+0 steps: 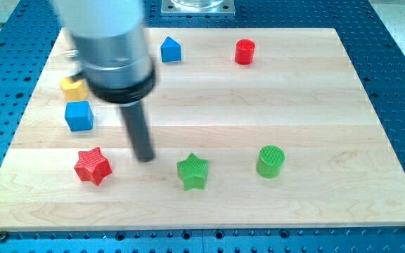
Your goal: Place the arm right to the green circle
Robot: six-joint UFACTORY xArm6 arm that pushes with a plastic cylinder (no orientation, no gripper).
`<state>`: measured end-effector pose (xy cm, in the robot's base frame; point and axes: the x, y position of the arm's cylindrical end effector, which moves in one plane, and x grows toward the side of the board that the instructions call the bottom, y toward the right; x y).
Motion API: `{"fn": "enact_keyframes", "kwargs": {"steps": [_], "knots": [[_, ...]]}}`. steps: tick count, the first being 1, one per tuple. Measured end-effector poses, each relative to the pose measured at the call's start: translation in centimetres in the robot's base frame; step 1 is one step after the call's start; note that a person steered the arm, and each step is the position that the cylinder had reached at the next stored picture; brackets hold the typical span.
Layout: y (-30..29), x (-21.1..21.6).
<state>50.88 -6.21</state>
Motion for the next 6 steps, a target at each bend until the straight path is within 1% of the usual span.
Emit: {"fn": "enact_keyframes", "kwargs": {"steps": [1,2,3,4,5,6], "knots": [[9.4,-0.6],[16.9,-1.2],[19.9,-1.2],[23.7,-0.2],[26.6,2.1],[28.0,2.0]]}}
